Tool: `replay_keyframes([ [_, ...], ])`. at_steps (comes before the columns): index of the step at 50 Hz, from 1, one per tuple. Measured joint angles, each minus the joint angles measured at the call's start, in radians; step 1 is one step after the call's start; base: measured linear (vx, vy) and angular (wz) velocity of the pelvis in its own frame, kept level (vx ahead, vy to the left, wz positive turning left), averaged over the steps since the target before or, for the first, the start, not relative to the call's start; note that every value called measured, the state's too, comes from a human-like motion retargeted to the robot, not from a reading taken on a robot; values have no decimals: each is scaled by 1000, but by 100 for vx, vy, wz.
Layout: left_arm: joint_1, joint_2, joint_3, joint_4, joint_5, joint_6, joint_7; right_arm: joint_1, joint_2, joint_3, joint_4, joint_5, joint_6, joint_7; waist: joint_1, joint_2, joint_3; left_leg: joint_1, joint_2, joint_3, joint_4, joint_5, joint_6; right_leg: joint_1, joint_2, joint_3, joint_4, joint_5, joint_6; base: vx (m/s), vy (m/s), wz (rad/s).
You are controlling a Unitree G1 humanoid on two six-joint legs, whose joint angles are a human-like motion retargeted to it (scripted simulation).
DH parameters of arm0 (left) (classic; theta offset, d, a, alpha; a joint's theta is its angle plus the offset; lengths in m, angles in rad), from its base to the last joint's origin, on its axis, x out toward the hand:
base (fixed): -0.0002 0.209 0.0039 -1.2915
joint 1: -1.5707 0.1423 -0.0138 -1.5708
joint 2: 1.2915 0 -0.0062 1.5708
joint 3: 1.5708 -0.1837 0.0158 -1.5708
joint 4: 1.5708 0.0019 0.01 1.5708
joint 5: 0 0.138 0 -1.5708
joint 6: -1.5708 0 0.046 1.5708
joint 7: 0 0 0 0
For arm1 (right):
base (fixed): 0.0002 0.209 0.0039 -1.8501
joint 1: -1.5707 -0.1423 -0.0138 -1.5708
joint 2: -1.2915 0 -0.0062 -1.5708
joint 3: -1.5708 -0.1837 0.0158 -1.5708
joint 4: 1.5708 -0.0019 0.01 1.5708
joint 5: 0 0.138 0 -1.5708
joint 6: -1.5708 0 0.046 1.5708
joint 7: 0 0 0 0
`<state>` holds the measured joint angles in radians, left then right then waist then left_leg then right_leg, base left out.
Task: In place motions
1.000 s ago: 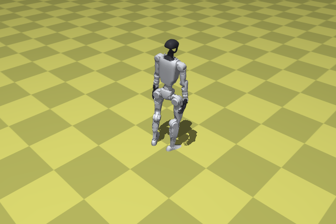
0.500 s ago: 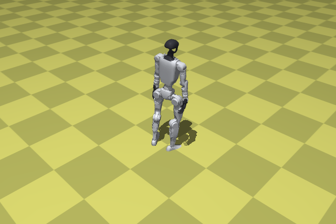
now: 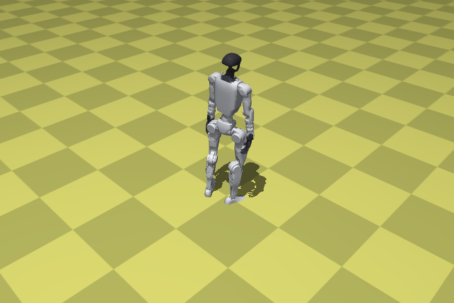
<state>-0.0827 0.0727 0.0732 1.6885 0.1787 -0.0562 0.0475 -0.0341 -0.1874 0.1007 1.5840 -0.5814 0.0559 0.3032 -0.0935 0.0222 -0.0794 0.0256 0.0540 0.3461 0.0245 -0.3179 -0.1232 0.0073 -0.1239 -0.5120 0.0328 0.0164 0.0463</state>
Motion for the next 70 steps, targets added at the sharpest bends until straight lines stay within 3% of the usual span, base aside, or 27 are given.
replay_keyframes([
  [70,-1,0,1,9,-5,8,-13,1,4,7,-4,-33,-1,7,-3,-1,-5,-2,1,0,3,0,1,-1,-2,3,1,-1,2,0,0,0],
])
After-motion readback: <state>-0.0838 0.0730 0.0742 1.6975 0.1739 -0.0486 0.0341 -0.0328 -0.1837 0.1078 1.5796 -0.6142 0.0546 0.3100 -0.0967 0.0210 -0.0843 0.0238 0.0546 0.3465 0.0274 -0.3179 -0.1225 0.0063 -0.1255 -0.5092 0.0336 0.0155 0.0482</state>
